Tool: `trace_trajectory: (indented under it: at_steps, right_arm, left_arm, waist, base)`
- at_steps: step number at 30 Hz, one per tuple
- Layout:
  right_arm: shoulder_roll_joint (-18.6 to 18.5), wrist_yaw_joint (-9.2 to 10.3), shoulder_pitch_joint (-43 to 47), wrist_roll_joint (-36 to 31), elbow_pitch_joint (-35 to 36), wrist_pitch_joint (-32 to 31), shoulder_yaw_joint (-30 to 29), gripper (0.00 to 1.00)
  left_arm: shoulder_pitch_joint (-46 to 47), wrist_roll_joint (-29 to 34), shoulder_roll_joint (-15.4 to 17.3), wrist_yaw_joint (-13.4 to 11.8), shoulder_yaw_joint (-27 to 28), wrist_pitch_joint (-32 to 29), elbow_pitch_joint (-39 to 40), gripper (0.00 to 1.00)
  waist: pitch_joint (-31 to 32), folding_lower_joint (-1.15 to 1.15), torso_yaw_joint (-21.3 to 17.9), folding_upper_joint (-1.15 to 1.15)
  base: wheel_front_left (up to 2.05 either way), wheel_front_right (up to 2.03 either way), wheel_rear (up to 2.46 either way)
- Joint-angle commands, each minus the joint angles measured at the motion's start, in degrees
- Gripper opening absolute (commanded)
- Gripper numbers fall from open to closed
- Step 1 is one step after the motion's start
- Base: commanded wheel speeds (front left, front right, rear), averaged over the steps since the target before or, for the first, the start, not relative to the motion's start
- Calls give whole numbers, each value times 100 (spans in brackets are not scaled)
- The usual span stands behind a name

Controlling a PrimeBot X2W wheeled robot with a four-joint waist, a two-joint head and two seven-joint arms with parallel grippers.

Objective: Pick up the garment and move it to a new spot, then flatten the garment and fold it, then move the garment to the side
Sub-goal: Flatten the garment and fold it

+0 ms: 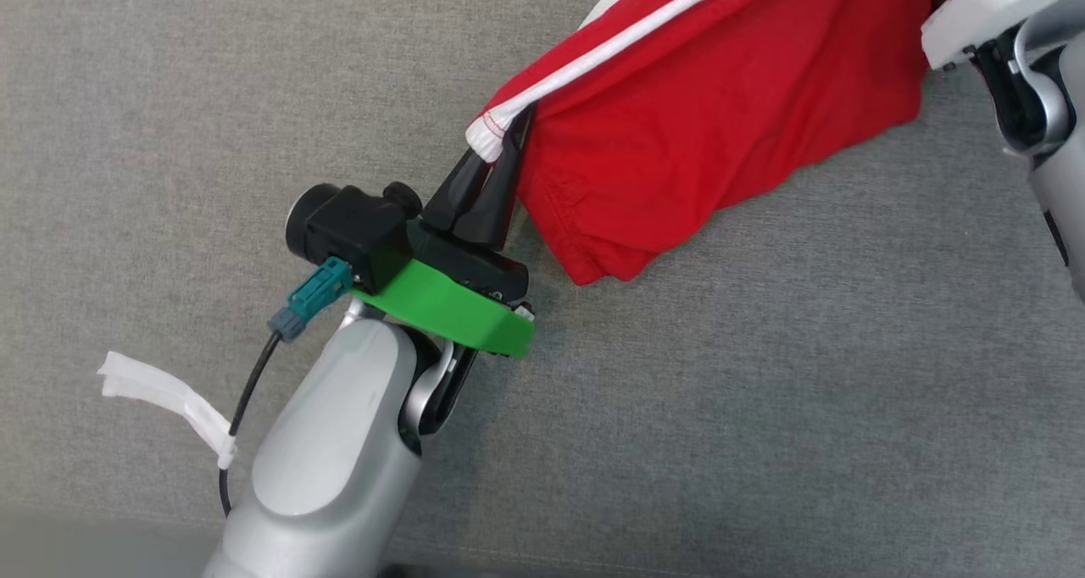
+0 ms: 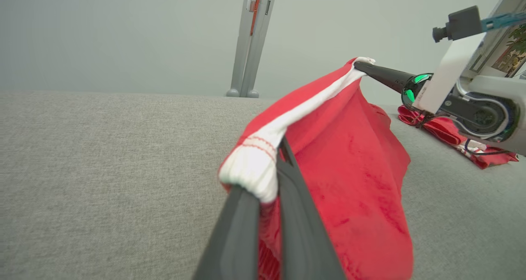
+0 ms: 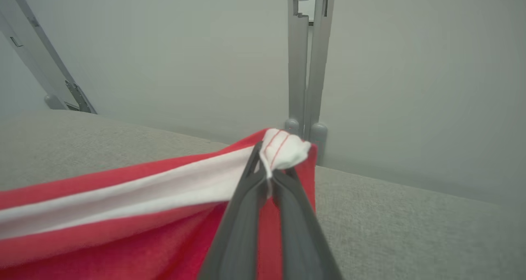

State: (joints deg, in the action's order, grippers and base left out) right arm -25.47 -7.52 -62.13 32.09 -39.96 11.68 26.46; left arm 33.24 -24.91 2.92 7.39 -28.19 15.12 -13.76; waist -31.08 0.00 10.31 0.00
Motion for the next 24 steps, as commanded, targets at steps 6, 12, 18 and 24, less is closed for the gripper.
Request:
trace_trajectory:
  at_steps: [6,12,18,24]
  right_arm:
    - [151,7,-864,-31,-948,106,519,0]
    - [375,7,-1246,150,-1701,198,919,100]
    - [243,7,-973,397,-1861,308,1260,100]
    - [-161,7,-699,585,-1881,342,1595,100]
  left_arm:
    - [314,-198,3,-85,-151,-2,-51,0]
    - [410,-164,5,-282,-310,-2,-228,100]
    - [-44,123,5,-487,-268,-2,-104,100]
    - [-677,611,6,-587,17,-2,219,100]
  waist:
    - [-410,0,321,0]
    - [-374,0,329,0]
    - [-62,0,310,0]
    - [147,0,391,0]
  base:
    - [0,0,0]
    - [0,0,0]
    - [0,0,0]
    - [0,0,0]
